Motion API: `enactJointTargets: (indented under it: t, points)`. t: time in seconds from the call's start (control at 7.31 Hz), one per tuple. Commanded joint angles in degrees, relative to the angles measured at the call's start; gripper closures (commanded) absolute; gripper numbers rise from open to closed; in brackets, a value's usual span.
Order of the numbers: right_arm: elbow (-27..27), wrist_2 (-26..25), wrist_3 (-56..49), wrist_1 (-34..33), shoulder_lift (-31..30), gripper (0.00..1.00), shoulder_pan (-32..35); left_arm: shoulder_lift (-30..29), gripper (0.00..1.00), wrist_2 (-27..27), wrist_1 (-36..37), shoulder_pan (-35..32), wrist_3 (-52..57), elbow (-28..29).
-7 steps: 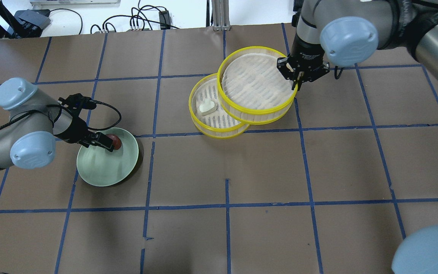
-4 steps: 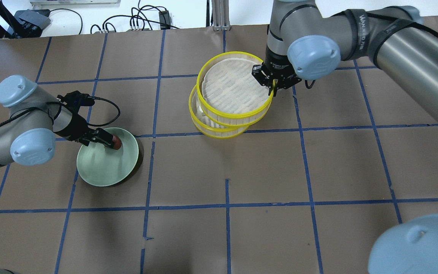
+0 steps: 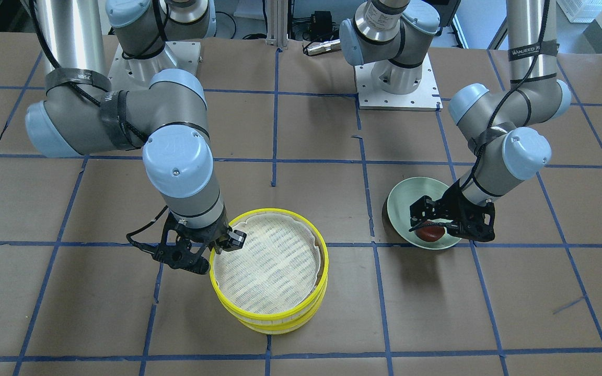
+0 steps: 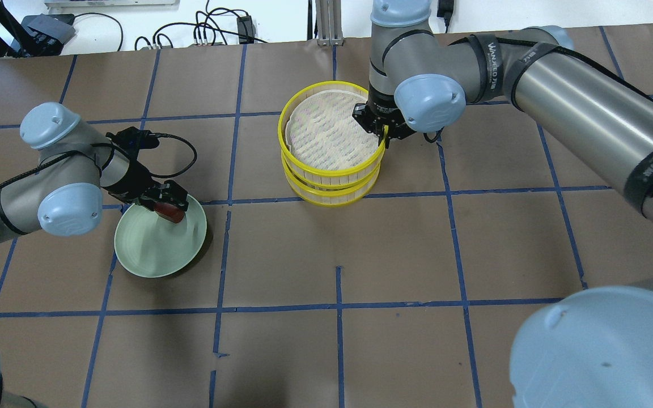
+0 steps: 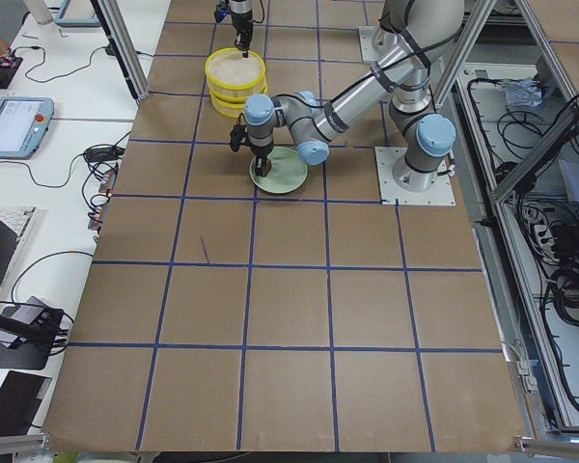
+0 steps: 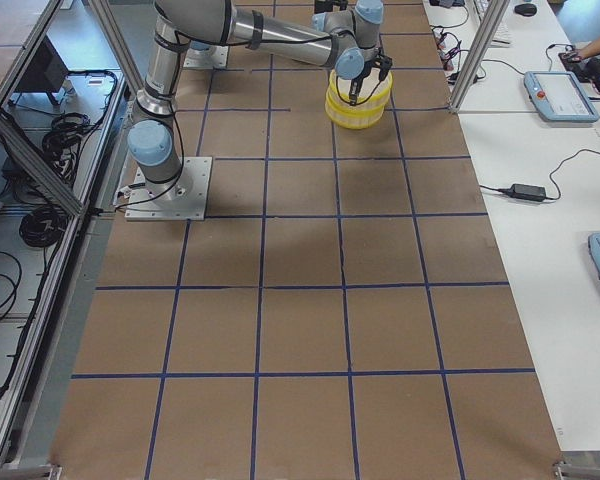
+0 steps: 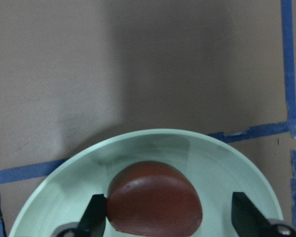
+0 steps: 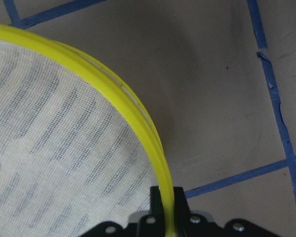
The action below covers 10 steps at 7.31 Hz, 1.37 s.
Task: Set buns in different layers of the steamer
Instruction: 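Lift brown bun with left gripper while right gripper releases the tier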
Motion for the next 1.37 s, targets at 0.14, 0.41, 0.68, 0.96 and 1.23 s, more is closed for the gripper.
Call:
enactJointTargets:
  t: [0.14,0.41,0.68,0.96,1.23]
  points:
    - [-0.6,-0.1,0.4,0.5,1.0,0.85,0.2,1.1,1.0,0.1,0.0,-0.3,0.1,0.4]
    - [-0.5,0.1,1.2,0.5,1.0,0.85,0.8,3.8,1.0,1.3,-2.7,-3.2,-3.8,4.4]
    - [-0.2,0.0,1.3,0.7,0.9,0.85,1.4,6.7,1.0,1.4,-11.2,-11.7,-17.4,10.7]
    - [-0.2,-0.2,1.1,1.7,1.0,0.81,1.6,6.5,0.99,1.0,-16.6,-19.0,-28.8,18.6]
    - [-0.5,0.5,0.2,1.0,0.8,0.19,1.6,6.2,0.99,-2.0,-16.8,-20.8,-33.0,20.1]
